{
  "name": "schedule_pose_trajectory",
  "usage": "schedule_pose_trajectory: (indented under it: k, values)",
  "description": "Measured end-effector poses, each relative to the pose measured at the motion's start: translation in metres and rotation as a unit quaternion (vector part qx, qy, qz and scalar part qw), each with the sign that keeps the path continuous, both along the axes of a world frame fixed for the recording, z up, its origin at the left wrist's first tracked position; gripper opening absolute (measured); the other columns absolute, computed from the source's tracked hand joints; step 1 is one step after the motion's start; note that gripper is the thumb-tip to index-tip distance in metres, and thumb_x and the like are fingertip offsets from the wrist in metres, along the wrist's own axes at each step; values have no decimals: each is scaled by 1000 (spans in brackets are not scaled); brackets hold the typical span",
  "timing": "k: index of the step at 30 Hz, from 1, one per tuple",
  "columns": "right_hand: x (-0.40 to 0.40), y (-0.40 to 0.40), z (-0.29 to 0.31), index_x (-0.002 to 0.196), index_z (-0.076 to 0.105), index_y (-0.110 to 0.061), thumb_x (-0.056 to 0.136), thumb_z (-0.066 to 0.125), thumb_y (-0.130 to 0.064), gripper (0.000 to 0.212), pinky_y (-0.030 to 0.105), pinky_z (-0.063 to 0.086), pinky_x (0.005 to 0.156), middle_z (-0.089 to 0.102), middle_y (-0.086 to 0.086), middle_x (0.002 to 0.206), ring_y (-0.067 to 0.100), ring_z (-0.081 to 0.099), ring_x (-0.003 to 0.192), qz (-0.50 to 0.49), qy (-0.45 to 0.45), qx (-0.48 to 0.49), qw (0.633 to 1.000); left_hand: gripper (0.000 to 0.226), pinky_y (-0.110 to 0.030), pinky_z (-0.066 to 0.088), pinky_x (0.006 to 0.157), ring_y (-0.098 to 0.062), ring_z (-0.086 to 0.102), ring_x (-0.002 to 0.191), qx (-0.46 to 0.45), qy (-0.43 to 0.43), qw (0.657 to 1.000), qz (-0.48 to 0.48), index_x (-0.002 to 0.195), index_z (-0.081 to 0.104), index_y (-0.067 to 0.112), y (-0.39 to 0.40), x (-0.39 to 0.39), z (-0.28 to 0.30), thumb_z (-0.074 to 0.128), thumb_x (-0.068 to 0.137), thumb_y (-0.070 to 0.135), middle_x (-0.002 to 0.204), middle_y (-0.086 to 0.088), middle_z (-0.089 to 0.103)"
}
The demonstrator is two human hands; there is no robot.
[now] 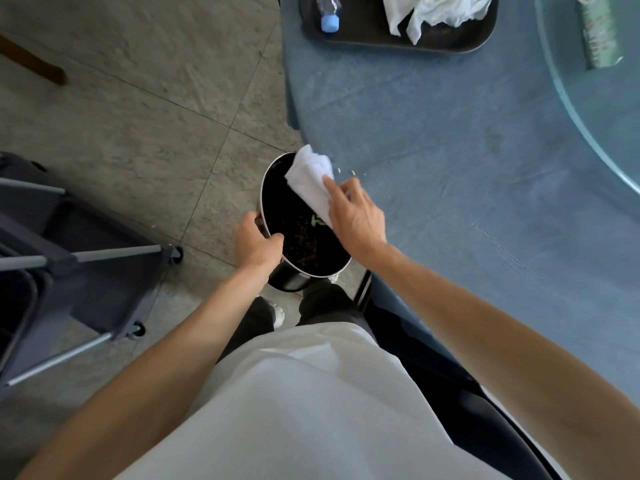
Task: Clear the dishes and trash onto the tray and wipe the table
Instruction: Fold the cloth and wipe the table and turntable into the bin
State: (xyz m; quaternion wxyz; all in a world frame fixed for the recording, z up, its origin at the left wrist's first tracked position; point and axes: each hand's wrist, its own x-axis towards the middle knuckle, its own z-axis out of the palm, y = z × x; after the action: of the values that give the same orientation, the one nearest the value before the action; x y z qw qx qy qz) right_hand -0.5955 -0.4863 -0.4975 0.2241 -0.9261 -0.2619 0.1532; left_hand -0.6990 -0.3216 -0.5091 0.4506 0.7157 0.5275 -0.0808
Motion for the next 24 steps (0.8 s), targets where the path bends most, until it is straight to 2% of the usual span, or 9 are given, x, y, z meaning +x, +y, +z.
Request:
schedule_pose_trajectory:
  k: [2,7,11,14,19,22,24]
  values:
    - [-2,7,4,146,50,-19,98,58,-10,49,34,40,51,53,10,111,31,60,84,4,3,23,1000,44,-49,64,69,-22,69,87,2,1,1000,-2,102,53,36,3,0,-1,72,73,10,111,1,63]
    - [58,-26,20,148,52,-16,99,56,-16,49,36,44,61,54,18,122,37,62,86,-117,-25,75,990,45,-45,64,65,-21,68,88,15,9,999,-28,105,52,38,8,4,-4,73,73,13,115,1,60]
    - [121,-74,18,150,48,-16,99,50,-17,51,46,50,73,48,21,134,44,62,93,-196,-50,23,979,47,-42,64,62,-22,69,87,18,15,999,-31,108,53,37,10,8,-8,73,72,13,113,1,61]
    - [140,-88,6,157,35,-19,101,43,-15,57,41,42,67,41,20,142,48,60,87,-222,-20,-36,974,47,-42,64,61,-21,69,85,22,16,999,-35,107,54,37,10,9,-10,72,72,13,113,1,62]
    - [97,-54,-9,160,14,-29,95,45,0,78,44,40,70,35,10,146,41,55,107,-156,-36,-105,981,50,-43,64,63,-21,69,85,18,25,999,-35,114,55,33,13,9,-13,71,72,13,112,-1,61]
    - [50,-20,-6,160,13,-30,92,50,5,86,41,41,66,32,9,148,36,52,116,-76,-18,-118,990,51,-44,64,65,-21,69,86,21,24,999,-34,116,55,33,12,11,-12,71,72,13,113,-1,60]
    - [25,1,-6,161,14,-26,90,55,6,88,39,42,60,33,10,148,34,52,114,-33,-6,-109,993,49,-45,64,65,-22,68,85,25,23,999,-35,114,55,32,10,13,-11,72,73,12,114,-1,60]
